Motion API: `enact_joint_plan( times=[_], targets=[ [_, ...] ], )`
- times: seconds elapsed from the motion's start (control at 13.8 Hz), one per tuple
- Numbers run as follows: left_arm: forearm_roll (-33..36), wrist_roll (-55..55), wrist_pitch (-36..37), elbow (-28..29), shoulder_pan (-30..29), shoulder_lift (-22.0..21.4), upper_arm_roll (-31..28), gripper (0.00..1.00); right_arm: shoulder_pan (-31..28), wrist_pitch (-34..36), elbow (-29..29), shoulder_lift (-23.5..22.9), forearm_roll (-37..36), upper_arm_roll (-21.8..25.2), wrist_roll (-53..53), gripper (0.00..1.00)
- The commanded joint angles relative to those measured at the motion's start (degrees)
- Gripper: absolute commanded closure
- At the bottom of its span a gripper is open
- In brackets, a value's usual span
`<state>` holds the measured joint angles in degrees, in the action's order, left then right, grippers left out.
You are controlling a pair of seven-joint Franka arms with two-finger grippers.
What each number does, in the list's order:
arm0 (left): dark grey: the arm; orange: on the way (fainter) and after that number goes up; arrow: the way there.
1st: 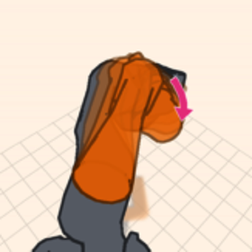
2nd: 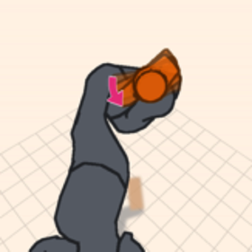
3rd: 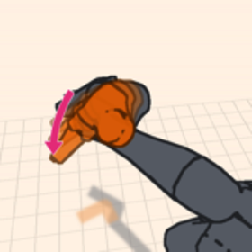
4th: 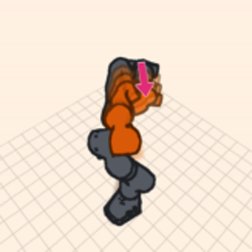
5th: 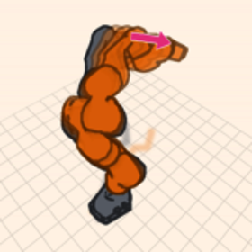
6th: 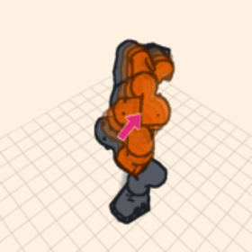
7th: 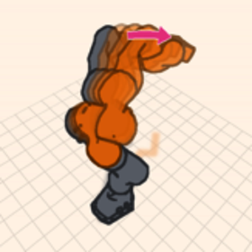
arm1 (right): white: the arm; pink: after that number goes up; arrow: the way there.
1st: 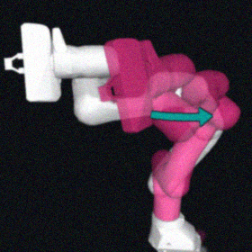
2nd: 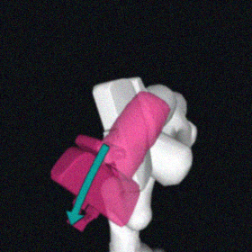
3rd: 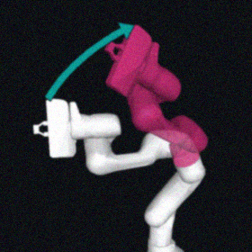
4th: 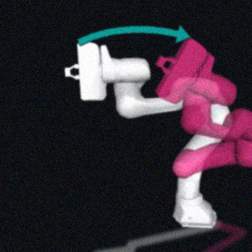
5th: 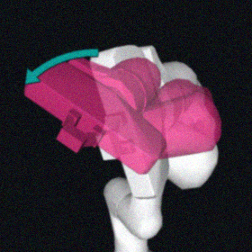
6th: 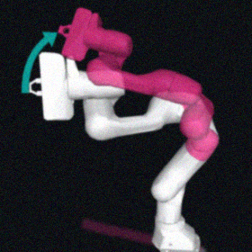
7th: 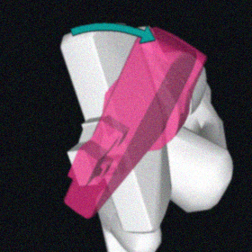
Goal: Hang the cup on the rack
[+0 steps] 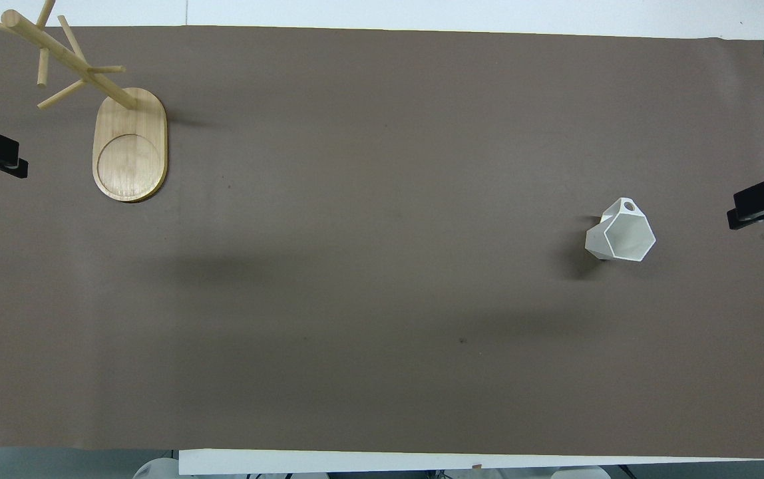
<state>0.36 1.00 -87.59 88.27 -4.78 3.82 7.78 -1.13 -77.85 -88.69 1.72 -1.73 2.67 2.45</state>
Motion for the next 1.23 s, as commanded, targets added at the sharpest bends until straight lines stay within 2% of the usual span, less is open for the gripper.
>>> enact_joint_plan(
  times=[0.0,0.36,0.51,0.65,0.8,1.02,1.16],
  targets=[
    [0.95,-0.12,0.32,0.77,-0.66,-1.10,0.57,0.00,-0.36,-0.90,-0.69,0.48,-0.29,-0.47,-1.05,0.01],
    [0.87,-0.12,0.32,0.77,-0.66,-1.10,0.57,0.00,-0.63,-0.29,-1.30,0.83,-0.03,-0.56,0.00,0.01],
    [0.87,-0.12,0.32,0.77,-0.66,-1.10,0.57,0.00,-0.01,-0.02,-1.74,1.09,-0.02,-0.82,7.60,0.01],
    [0.95,-0.12,0.32,0.77,-0.66,-1.10,0.57,0.00,-1.24,-4.30,-3.84,1.26,0.85,-0.47,24.97,0.01],
    [0.87,-0.12,0.32,0.77,-0.66,-1.10,0.57,0.00,-7.19,-7.92,-5.79,-0.13,4.52,-0.21,47.54,0.01],
    [0.95,-0.12,0.32,0.77,-0.66,-1.10,0.57,0.00,-13.89,-10.65,-5.79,-5.48,11.55,-0.21,70.34,0.00],
    [0.87,-0.12,0.32,0.77,-0.66,-1.10,0.57,0.00,-17.49,-10.92,-5.18,-10.57,18.75,-0.29,83.27,0.00]
  ],
)
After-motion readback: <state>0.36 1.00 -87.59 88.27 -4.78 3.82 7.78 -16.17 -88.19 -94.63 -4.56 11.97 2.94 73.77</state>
